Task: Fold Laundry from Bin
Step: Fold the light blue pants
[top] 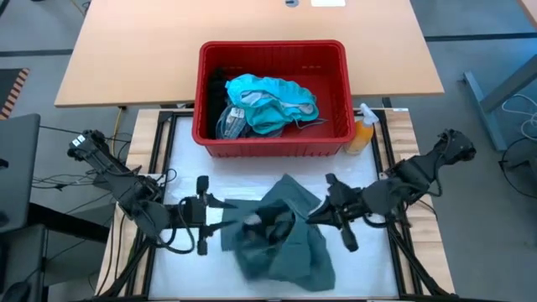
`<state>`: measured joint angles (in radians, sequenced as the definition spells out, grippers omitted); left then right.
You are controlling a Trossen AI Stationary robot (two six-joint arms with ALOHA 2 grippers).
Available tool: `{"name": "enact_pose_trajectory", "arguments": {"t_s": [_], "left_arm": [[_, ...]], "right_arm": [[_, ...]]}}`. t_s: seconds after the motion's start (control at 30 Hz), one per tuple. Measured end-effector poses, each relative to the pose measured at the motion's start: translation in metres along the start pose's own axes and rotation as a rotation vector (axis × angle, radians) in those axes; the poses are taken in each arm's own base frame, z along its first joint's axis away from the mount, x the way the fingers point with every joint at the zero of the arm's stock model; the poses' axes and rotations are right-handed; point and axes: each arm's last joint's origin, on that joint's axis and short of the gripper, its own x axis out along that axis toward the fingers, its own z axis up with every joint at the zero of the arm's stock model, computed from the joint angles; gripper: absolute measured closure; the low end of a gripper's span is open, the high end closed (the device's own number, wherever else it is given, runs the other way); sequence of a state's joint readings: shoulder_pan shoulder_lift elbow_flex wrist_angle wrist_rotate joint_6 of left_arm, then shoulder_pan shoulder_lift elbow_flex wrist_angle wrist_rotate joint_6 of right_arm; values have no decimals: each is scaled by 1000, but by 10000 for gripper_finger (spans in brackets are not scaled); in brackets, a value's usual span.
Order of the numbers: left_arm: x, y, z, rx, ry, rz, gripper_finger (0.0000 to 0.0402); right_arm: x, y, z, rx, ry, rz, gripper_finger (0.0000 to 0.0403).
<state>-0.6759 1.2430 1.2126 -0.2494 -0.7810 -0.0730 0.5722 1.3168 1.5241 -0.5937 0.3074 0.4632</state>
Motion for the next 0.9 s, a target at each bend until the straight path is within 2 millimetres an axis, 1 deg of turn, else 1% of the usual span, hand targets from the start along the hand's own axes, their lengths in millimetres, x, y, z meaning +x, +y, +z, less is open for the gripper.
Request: {"name": "enact_pose_trajectory", "arguments": {"t_s": [0.1,0.13,0.17,0.3,0.33,0.37,0.43,0.5,0.57,0.67,0.77,0.9], "left_arm": [[7,5,-17,-41,34,220,252],[10,7,-22,-65,37,277,249],[13,9,-26,-88,43,293,245],[27,15,-27,-257,68,154,217],[32,15,-29,-265,84,133,208],[38,13,-33,-249,106,116,199],[50,9,-42,-163,153,94,181],[61,1,-47,-76,163,45,164],[70,-7,-52,-27,167,-2,150],[84,-11,-64,-19,202,19,138],[93,-8,-71,-53,224,83,137],[106,-7,-83,-107,274,96,136]], "right_arm": [[5,3,-4,-23,40,40,379],[7,3,-4,-31,49,53,379],[8,4,-5,-32,56,59,379],[10,3,-7,-41,80,52,379],[10,1,-7,-41,83,44,379],[10,0,-7,-44,88,39,379],[10,-3,-7,-43,102,31,379],[11,-6,-8,-42,114,26,379],[11,-8,-8,-42,125,17,379],[11,-10,-7,-45,131,21,378],[12,-11,-6,-54,124,34,379],[12,-11,-6,-66,124,34,379]]}}
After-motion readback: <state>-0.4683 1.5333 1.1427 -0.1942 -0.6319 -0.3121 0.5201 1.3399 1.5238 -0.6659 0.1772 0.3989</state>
